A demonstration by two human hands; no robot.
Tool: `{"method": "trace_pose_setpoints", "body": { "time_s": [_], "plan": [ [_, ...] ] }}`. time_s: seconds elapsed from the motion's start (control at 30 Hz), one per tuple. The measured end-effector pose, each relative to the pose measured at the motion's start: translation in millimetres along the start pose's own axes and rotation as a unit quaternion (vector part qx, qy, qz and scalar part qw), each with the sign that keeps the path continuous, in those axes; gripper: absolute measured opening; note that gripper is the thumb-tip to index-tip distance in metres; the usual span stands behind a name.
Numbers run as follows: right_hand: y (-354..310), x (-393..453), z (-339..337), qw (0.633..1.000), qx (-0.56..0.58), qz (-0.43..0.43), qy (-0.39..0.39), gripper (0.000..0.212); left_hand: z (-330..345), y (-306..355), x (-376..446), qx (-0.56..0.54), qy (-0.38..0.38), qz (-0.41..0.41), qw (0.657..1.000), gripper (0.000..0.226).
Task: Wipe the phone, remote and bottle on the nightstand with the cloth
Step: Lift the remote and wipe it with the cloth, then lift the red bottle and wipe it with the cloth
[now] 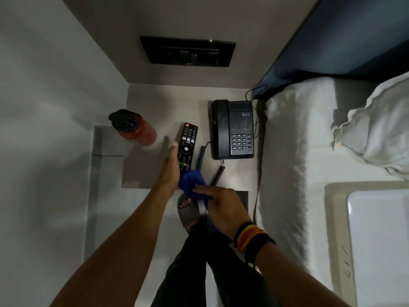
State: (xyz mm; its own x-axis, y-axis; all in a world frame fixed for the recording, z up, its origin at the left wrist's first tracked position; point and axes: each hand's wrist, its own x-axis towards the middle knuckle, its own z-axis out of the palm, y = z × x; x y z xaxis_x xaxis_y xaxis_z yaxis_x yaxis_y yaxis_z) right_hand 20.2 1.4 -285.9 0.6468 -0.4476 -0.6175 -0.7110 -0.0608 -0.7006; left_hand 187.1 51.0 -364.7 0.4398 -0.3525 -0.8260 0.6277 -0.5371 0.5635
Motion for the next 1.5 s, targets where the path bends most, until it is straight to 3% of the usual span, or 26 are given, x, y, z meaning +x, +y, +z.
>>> {"method": "trace_pose_setpoints", "body": {
  "time_s": [0.17, 0.33, 0.43, 0.53, 0.63, 0.7, 0.77, 0.83, 0.93, 1.03, 1.2, 1.3, 1.4, 1.5],
  "plan": [
    [3.3, 24.8, -29.2, 0.983, 0.147, 0.072, 0.083, 0.057, 11.4, 19.5, 50.0, 0.115, 0.084, 0.036, 0.989, 0.033],
    [-7.8, 46.1, -43.7, 0.943, 0.276, 0.13, 0.131, 0.044, 12.2, 16.4, 67.2, 0.181, 0.119, 0.007, 0.976, 0.043],
    [-17.8, 53.9, -44.5, 0.906, 0.348, 0.189, 0.149, 0.034, -7.8, 5.7, 59.0, 0.188, 0.132, -0.026, 0.973, 0.028],
    [-24.3, 55.5, -43.7, 0.872, 0.419, 0.22, 0.122, 0.031, -39.3, -10.1, 39.8, 0.165, 0.157, -0.04, 0.973, 0.028],
    [-24.7, 51.1, -43.8, 0.839, 0.498, 0.212, 0.058, 0.038, -72.3, -19.5, 6.5, 0.122, 0.211, 0.011, 0.97, 0.018],
    [-25.2, 46.4, -40.7, 0.832, 0.514, 0.209, 0.005, 0.039, -94.6, -14.5, -12.6, 0.095, 0.227, 0.072, 0.967, 0.051],
    [-26.0, 43.8, -35.0, 0.839, 0.499, 0.215, -0.024, 0.043, -112.4, 0.9, -14.5, 0.081, 0.199, 0.128, 0.968, 0.097],
    [-30.8, 41.9, -27.2, 0.852, 0.477, 0.215, -0.025, 0.04, -122.1, 29.1, -5.4, 0.111, 0.152, 0.187, 0.964, 0.117],
    [-43.0, 43.4, -22.7, 0.88, 0.446, 0.164, -0.01, 0.035, -116.6, 82.1, 13.8, 0.157, 0.11, 0.234, 0.953, 0.096],
    [-68.7, 47.6, -26.3, 0.909, 0.406, 0.093, 0.037, 0.04, -112.3, 113.8, 25.0, 0.229, 0.144, 0.238, 0.933, 0.058],
    [-128.5, 62.3, -37.3, 0.955, 0.229, -0.128, 0.138, 0.054, -113.7, 143.5, 12.4, 0.191, 0.2, 0.217, 0.936, 0.068],
    [-159.2, 77.4, -28.9, 0.954, 0.084, -0.25, 0.145, 0.061, -113.8, 160.5, 1.6, 0.161, 0.189, 0.199, 0.948, 0.07],
    [-165.8, 85.3, -11.9, 0.93, -0.094, -0.346, 0.084, 0.059, -112.8, 173.9, -5.4, 0.148, 0.181, 0.204, 0.951, 0.03],
    [-138.7, 86.0, 3.0, 0.891, -0.228, -0.389, 0.049, 0.056, -116.9, 179.3, -18.3, 0.058, 0.182, 0.159, 0.969, 0.035]
  ]
}}
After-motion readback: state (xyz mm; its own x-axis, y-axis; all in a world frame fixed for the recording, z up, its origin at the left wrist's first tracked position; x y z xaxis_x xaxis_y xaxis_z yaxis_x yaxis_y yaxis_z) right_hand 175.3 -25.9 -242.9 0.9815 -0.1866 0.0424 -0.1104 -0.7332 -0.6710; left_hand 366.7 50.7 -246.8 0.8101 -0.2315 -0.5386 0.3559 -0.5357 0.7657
